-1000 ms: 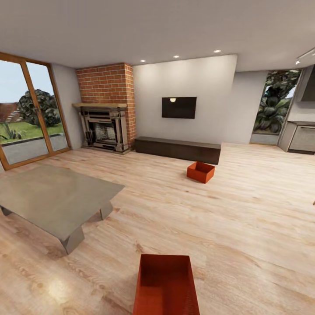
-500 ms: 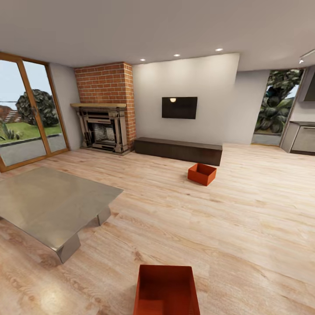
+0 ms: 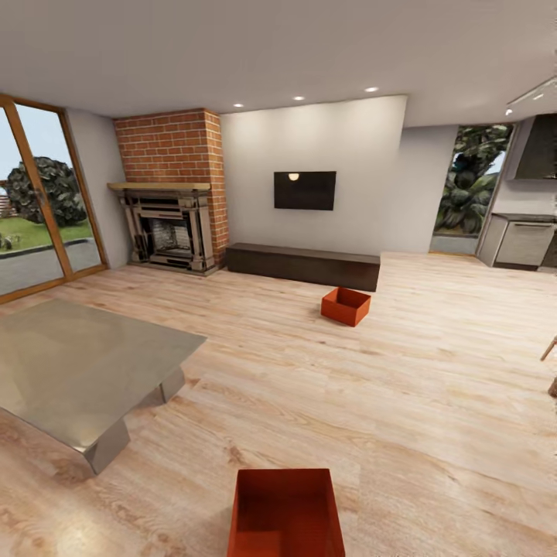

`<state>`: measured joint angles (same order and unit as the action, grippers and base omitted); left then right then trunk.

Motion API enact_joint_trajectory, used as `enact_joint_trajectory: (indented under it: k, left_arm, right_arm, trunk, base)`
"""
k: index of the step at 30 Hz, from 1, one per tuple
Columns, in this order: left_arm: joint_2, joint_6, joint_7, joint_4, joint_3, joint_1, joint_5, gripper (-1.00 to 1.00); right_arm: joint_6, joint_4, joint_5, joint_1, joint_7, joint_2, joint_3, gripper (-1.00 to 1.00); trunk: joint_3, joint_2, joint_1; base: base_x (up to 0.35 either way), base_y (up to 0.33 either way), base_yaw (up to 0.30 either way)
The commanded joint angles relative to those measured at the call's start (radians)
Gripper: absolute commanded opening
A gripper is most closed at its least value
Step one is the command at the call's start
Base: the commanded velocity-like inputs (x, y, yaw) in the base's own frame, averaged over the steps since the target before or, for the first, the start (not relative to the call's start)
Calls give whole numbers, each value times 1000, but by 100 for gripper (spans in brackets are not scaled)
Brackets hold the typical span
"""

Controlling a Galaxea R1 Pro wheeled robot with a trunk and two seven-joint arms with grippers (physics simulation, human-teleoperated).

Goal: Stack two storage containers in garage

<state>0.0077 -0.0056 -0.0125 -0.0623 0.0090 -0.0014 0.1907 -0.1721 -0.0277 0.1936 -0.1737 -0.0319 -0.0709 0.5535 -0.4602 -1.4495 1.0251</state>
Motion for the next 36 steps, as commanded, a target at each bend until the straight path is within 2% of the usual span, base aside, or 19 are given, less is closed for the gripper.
enact_joint_trajectory:
  k: [1, 13, 36]
  left_arm:
    - [0, -1, -1, -1, 0, 0, 6, 100]
    - [-1, -1, -1, -1, 1, 0, 6, 100]
    - [0, -1, -1, -1, 0, 0, 6, 100]
  right_arm:
    - [-6, -3, 10, -1, -3, 0, 8, 100]
    - [-6, -3, 10, -1, -3, 0, 8, 100]
    - [-5, -3, 11, -1, -3, -1, 8, 100]
  trunk:
    - [-1, -1, 0]
    - [-1, -1, 0]
    - [-1, -1, 0]
  base:
    - [0, 0, -106]
    - [0, 0, -82]
    - [0, 0, -2]
